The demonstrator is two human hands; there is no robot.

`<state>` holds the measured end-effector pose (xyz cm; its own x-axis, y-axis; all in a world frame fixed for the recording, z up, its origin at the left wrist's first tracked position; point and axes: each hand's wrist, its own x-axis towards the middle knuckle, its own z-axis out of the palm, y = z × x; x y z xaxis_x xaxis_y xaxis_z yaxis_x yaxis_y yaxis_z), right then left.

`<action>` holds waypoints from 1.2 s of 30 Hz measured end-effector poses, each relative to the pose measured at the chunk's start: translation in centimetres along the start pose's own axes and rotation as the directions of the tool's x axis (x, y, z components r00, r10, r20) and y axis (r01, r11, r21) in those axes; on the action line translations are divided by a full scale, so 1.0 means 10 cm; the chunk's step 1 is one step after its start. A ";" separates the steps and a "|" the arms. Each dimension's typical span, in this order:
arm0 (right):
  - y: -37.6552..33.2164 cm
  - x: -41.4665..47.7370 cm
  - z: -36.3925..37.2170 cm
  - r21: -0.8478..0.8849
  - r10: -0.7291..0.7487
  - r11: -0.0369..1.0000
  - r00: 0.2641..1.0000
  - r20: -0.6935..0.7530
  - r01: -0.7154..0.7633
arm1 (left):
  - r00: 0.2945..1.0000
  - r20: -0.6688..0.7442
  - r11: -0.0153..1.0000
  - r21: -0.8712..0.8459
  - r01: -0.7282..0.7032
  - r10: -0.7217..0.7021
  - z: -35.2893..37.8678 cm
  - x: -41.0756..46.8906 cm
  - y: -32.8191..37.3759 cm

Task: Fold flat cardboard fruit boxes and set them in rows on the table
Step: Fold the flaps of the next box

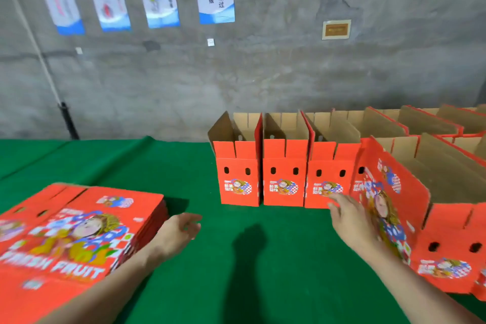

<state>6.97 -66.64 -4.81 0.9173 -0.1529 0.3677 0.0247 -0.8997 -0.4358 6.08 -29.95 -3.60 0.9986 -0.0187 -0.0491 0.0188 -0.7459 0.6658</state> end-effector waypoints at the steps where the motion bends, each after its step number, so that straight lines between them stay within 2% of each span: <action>1: -0.23 -0.06 0.04 0.140 -0.045 0.989 0.998 -0.035 0.050 | 1.000 -0.023 1.000 0.027 0.002 -0.001 -0.07 -0.08 -0.17; 2: -0.46 -0.11 0.10 0.215 -0.099 0.971 0.994 -0.036 0.104 | 0.999 -0.044 0.999 0.044 0.011 -0.009 -0.15 -0.16 -0.34; 4: -0.90 -0.26 0.25 0.245 -0.205 0.953 0.975 0.086 0.178 | 0.992 -0.116 0.995 0.083 0.048 -0.039 -0.35 -0.30 -0.72; 6: -1.26 -0.38 0.39 0.210 -0.274 0.951 0.934 0.230 0.227 | 0.965 -0.254 0.983 0.155 0.101 -0.059 -0.63 -0.39 -1.14; 9: -1.69 -0.49 0.54 0.171 -0.300 0.952 0.891 0.341 0.255 | 0.894 -0.429 0.940 0.233 0.249 -0.130 -1.14 -0.43 -1.79; 11: -1.90 -0.56 0.63 0.164 -0.284 0.957 0.878 0.386 0.238 | 0.861 -0.462 0.876 0.299 0.378 -0.213 -1.44 -0.38 -2.17; 13: -2.09 -0.63 0.72 0.166 -0.264 0.963 0.868 0.421 0.213 | 0.866 -0.421 0.801 0.400 0.446 -0.272 -1.60 -0.29 -2.48; 15: -2.25 -0.71 0.83 0.169 -0.241 0.969 0.857 0.456 0.183 | 0.918 -0.318 0.764 0.522 0.379 -0.238 -1.58 -0.22 -2.68; 17: -2.35 -0.78 0.95 0.148 -0.212 0.976 0.840 0.499 0.159 | 0.966 -0.193 0.779 0.574 0.252 -0.171 -1.35 -0.24 -2.71; 21: -2.57 -0.90 1.25 0.091 -0.102 0.994 0.809 0.579 0.060 | 0.984 -0.167 0.857 0.498 0.133 -0.056 -0.88 -0.39 -2.55; 24: -2.80 -1.05 1.55 0.067 0.085 0.983 0.743 0.663 -0.172 | 0.989 -0.145 0.864 0.503 0.041 0.037 -0.83 -0.45 -2.49; 26: -2.95 -1.20 1.72 0.099 0.249 0.878 0.623 0.742 -0.468 | 0.994 -0.109 0.845 0.534 0.032 0.031 -0.83 -0.51 -2.54; 27: -3.04 -1.27 1.77 0.150 0.295 0.765 0.548 0.783 -0.626 | 0.997 -0.076 0.838 0.545 0.026 0.018 -0.83 -0.55 -2.57; 28: -3.11 -1.34 1.81 0.215 0.311 0.638 0.503 0.806 -0.739 | 0.999 -0.032 0.842 0.539 0.015 0.003 -0.84 -0.57 -2.59; 29: -3.17 -1.38 1.84 0.283 0.325 0.541 0.507 0.798 -0.792 | 1.000 0.006 0.856 0.516 0.005 -0.009 -0.87 -0.58 -2.59; 31: -3.24 -1.36 1.84 0.397 0.356 0.444 0.564 0.745 -0.804 | 1.000 0.022 0.900 0.435 -0.029 0.021 -1.00 -0.58 -2.49; 34: -3.30 -1.15 1.57 0.537 0.326 0.371 0.647 0.689 -0.758 | 0.986 -0.040 0.939 0.313 -0.141 0.162 -1.31 -0.55 -2.27; 36: -3.25 -0.97 1.29 0.599 0.321 0.351 0.694 0.644 -0.719 | 0.955 -0.067 0.923 0.283 -0.260 0.289 -1.54 -0.56 -2.06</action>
<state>2.41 -30.69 -4.78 0.9006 -0.1319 -0.4142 -0.4128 0.0389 -0.9100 0.81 -4.24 -5.62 0.9622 -0.1890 0.1959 -0.2562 -0.8720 0.4172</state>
